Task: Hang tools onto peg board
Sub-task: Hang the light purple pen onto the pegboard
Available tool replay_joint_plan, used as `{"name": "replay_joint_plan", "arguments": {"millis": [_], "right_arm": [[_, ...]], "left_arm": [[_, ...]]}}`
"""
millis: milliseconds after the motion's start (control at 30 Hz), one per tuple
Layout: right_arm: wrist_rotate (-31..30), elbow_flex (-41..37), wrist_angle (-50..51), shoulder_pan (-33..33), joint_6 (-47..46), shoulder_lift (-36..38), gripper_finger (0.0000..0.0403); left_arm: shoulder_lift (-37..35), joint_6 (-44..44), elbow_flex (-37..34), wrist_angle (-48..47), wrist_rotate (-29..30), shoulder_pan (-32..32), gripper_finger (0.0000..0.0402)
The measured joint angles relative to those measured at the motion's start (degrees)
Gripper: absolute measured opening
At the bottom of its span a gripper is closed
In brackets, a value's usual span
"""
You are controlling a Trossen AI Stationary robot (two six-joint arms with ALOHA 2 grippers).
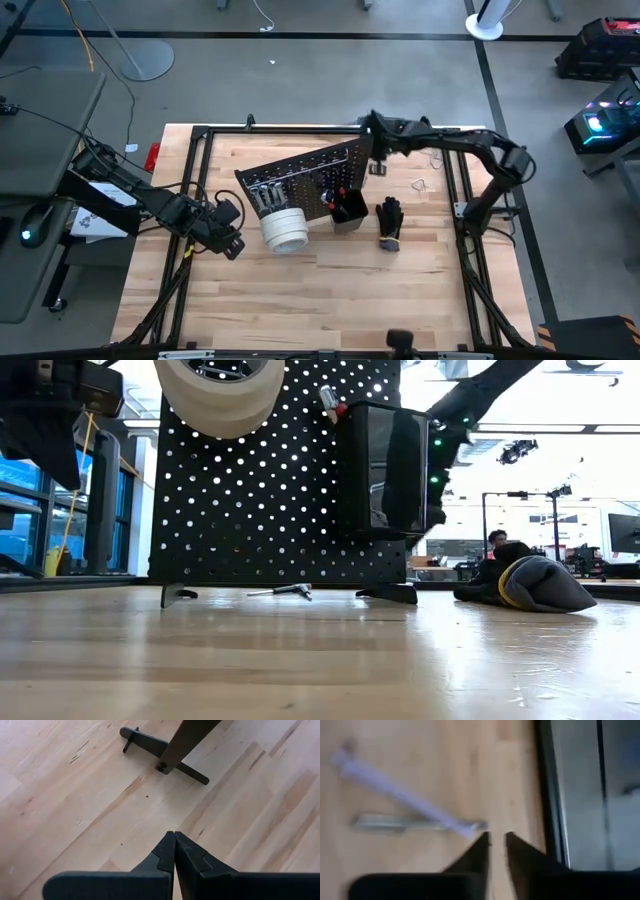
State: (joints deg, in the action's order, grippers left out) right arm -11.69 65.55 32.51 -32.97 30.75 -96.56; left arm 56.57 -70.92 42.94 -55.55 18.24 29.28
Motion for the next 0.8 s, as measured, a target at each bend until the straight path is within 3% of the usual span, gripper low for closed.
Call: {"name": "replay_joint_plan", "arguments": {"millis": [67,400,600,800], "right_arm": [[3.7,2.6,0.2,-2.7,-3.1,-2.0,0.0016],[26.7,4.9,-1.9,-13.9,-23.1,-8.1,0.0001],[32.0,4.9,-2.6,-13.0,-32.9,-11.4,0.0000],[27.4,4.9,-3.2,-11.8,-37.5,-12.9,0.0000]], "left_arm": [[0.0,-1.6,0.0,0.0,0.0,0.0,0.0000],[0.0,-3.5,0.0,-0.3,0.3,0.0,0.0000],[0.0,-4.2,0.0,-0.4,0.3,0.0,0.0000],[0.0,-5.4,0.0,-0.4,0.5,0.0,0.0000]]}}
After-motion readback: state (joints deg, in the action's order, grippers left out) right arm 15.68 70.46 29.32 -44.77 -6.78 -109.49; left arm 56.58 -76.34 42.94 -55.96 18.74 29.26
